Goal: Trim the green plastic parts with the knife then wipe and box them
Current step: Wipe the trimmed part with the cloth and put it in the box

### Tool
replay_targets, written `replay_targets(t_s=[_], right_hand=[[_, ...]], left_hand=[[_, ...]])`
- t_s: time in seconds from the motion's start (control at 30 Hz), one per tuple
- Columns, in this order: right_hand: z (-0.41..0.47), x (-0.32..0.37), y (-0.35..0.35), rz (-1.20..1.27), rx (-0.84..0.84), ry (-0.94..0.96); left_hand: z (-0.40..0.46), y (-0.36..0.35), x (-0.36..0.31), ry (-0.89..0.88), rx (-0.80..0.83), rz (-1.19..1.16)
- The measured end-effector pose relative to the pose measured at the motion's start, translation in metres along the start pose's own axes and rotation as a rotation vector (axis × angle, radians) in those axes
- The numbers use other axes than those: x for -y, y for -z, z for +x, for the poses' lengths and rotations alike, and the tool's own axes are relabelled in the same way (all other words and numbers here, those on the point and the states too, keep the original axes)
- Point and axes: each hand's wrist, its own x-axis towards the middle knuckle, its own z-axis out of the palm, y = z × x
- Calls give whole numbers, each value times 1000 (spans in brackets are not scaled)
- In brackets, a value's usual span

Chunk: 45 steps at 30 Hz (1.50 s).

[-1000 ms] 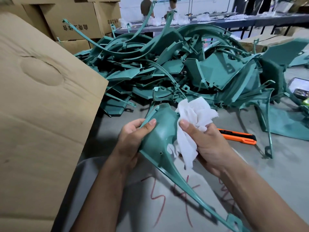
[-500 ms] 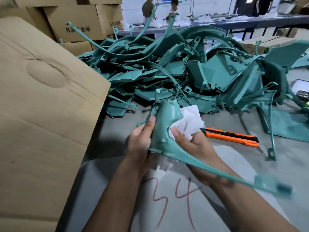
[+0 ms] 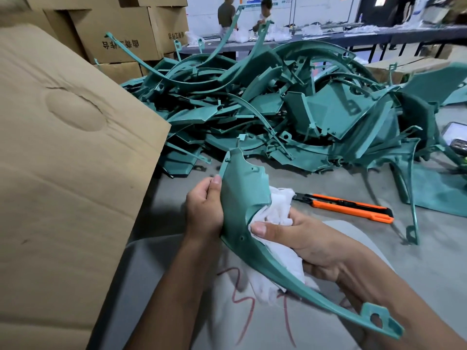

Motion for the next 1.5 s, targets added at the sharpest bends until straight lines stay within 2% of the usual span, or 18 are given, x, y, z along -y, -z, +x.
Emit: replay_targets(t_s=[0.13, 0.2, 0.33, 0.4, 0.43, 0.5, 0.63, 0.7, 0.8, 0.87, 1.03, 1.17, 1.3, 1.5], right_hand=[[-4, 2, 9, -12, -22, 97], [-2, 3, 15, -55, -120, 114], [5, -2, 10, -529, -131, 201], [9, -9, 4, -730, -220, 301], [10, -11, 3, -732, -248, 353], [11, -13, -1, -548, -160, 363], [7, -7, -1, 220, 291, 150], [10, -6, 1, 356, 298, 65], [12, -10, 3, 271, 73, 33], [11, -10, 4, 182, 14, 32], [4, -5, -2, 73, 157, -92], [2, -6, -7, -31, 135, -117], [4, -3, -9, -54, 137, -84], [4, 3, -3, -177, 230, -113]], left_hand=[[8, 18, -8, 249, 82, -324], [17, 31, -10, 254, 56, -327], [18, 33, -10, 225, 116, -276], [13, 25, -11, 232, 128, -274], [11, 20, -11, 230, 119, -254], [8, 12, -10, 206, 94, -199], [10, 9, -9, 154, 42, -163], [12, 11, -11, 132, 13, -168], [11, 9, -8, 109, 0, -142], [9, 7, -5, 104, 9, -130], [12, 9, 0, -5, 34, -126], [14, 12, 1, -103, 54, -34], [13, 9, 1, -20, 27, -115], [10, 10, 2, 45, 128, -151]])
